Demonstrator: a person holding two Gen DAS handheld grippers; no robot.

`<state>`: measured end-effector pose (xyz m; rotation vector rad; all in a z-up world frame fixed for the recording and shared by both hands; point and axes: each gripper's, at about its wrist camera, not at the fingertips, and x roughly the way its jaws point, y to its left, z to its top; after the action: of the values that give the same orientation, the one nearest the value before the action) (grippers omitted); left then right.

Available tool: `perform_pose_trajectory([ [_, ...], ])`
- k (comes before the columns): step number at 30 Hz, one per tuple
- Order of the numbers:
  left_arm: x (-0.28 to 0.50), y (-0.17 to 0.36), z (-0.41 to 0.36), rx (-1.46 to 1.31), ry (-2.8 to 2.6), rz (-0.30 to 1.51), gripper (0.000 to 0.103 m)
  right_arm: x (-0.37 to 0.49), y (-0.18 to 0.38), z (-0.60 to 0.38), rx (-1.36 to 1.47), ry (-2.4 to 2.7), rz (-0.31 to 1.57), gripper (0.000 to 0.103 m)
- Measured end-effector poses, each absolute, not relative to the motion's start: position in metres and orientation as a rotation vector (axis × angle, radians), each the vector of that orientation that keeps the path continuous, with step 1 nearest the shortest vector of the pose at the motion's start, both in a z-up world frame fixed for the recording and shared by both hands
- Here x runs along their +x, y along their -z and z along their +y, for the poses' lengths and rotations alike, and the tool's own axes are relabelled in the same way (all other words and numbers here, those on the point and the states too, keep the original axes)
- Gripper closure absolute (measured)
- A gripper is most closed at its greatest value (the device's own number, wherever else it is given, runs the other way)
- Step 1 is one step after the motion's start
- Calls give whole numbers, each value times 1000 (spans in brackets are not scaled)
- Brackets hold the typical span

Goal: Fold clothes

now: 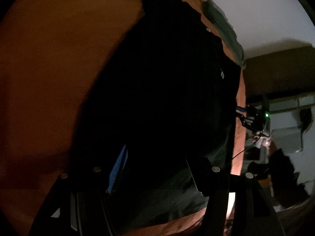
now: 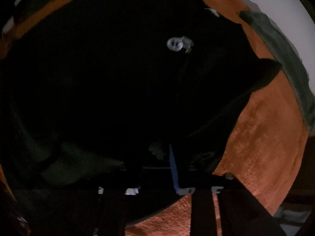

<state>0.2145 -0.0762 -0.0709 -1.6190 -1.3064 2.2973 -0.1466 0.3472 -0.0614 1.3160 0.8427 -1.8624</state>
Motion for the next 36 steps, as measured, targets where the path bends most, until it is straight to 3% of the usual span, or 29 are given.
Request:
perform_pose_trajectory([
  [1, 213, 70, -77, -1613, -2295, -1313, 40, -150, 54, 350, 1303, 1887, 795, 59],
  [3, 211, 69, -77, -1609, -2301, -1307, 40, -160, 38, 358, 1282, 1941, 688, 54],
  [8, 214, 71, -75, -1619, -2298, -1295, 38, -212, 17, 396, 1373, 2188, 376, 54],
  [17, 211, 74, -72, -1644, -2300, -1309, 38, -315, 39, 488, 1588, 2421, -609, 54],
  [21, 212, 78, -76, -1669, -2295, -1329, 38, -340, 62, 482, 1569, 2377, -816, 54],
  [23, 211, 81, -76, -1690, -2282, -1332, 38, -349, 69, 477, 1567, 2362, -831, 55],
  [24, 211, 83, -76, -1699, -2278, -1335, 38, -352, 69, 474, 1556, 2380, -809, 71],
  [25, 211, 85, -77, -1706, -2277, -1340, 38, -354, 67, 471, 1542, 2407, -776, 94],
  [26, 211, 86, -77, -1708, -2275, -1349, 38, -357, 65, 467, 1526, 2434, -744, 101],
  [32, 211, 89, -76, -1708, -2273, -1361, 38, -361, 26, 459, 1335, 2699, -406, 101],
  [36, 208, 90, -76, -1724, -2277, -1342, 37, -374, 47, 440, 1476, 2667, -171, 101],
])
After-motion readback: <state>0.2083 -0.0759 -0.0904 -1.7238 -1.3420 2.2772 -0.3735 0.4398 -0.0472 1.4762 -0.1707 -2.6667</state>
